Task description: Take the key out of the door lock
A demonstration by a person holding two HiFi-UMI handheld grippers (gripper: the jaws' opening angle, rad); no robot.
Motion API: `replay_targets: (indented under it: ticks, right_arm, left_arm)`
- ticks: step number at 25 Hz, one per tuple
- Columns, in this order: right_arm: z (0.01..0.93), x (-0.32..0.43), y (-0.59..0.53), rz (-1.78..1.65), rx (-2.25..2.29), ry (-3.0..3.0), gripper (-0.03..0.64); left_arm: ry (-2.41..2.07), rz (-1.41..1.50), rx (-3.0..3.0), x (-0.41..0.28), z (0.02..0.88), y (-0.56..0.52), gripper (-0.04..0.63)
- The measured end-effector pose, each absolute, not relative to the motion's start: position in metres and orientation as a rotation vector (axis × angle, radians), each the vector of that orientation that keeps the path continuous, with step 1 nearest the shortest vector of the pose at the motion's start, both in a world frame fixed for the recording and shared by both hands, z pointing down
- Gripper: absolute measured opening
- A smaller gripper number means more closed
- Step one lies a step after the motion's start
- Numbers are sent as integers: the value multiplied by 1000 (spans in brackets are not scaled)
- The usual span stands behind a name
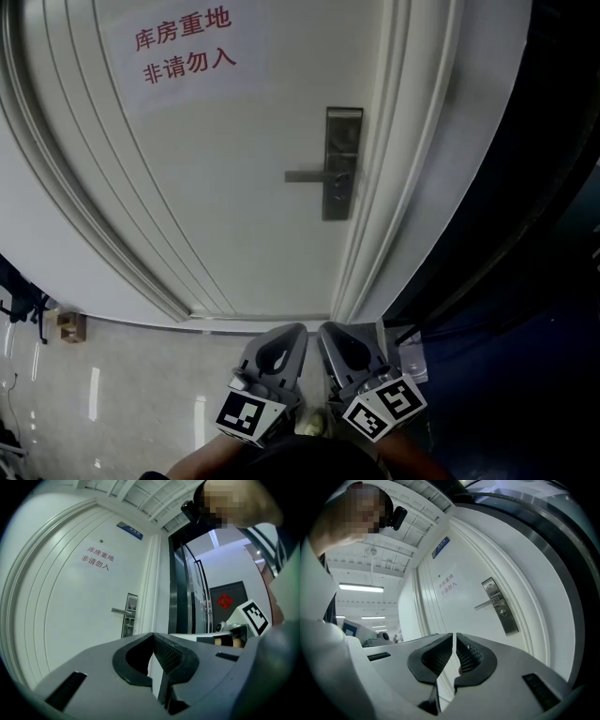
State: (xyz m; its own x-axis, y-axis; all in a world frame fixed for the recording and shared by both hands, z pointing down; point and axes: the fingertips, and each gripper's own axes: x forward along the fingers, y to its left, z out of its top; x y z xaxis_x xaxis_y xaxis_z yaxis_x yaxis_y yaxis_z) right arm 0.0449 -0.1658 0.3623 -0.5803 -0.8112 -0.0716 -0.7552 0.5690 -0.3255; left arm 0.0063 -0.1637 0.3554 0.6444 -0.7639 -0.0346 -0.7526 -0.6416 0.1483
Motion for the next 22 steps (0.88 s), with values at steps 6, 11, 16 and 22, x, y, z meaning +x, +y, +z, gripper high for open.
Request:
replay_targets:
  ticks: [6, 11, 16, 22]
  right_arm:
    - [373, 49, -211, -496, -1330, 2525, 17]
    - [378, 81, -274, -739, -1321, 2293, 17]
    - [400, 117, -352, -1153, -1182, 1870, 18]
    - [406, 130, -411, -1218, -1080, 1559, 43]
  left_arm:
    - [-1237, -169, 2756, 9, 355, -211, 6]
    - [-1185, -188, 2785, 14, 350, -250, 6]
    - [-1159, -182, 2775, 10, 354, -285, 6]
    - [-1143, -159, 2752, 1, 366, -316, 6]
